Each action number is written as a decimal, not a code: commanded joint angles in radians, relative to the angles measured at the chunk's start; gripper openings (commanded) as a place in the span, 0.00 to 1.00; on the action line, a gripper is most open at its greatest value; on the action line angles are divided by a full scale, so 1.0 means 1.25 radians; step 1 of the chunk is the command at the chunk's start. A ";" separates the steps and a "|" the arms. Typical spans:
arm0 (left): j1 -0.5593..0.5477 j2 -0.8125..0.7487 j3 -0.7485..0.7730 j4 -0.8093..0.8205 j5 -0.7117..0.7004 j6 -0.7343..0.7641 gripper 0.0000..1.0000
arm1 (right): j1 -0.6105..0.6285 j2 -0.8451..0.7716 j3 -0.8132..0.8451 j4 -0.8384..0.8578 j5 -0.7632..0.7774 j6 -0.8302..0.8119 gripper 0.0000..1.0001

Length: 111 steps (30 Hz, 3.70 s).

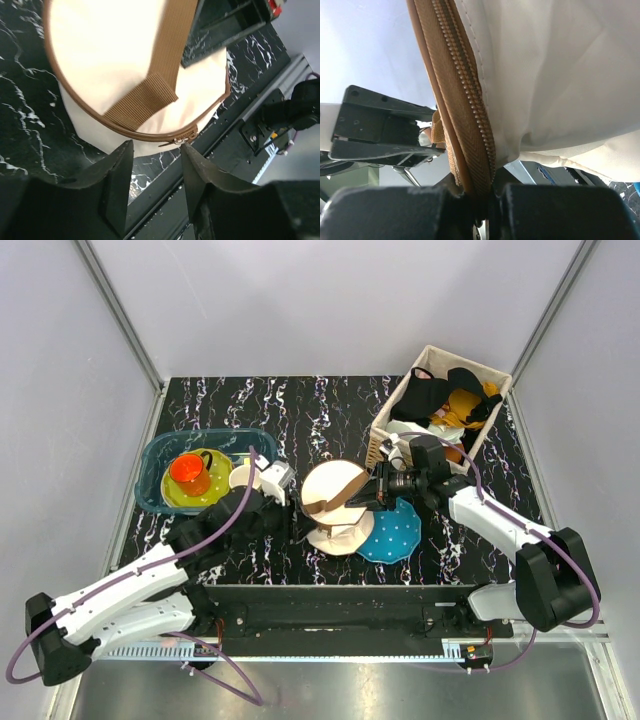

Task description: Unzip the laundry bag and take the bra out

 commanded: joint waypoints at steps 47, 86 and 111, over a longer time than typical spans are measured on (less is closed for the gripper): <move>0.003 0.029 -0.004 0.135 0.100 -0.019 0.26 | 0.002 -0.010 0.040 0.075 -0.025 0.070 0.00; 0.009 -0.009 -0.059 0.146 0.115 -0.060 0.43 | 0.003 0.002 0.038 0.076 -0.020 0.065 0.00; 0.011 0.031 -0.032 0.179 0.008 -0.064 0.00 | 0.001 -0.005 0.032 0.077 -0.029 0.065 0.00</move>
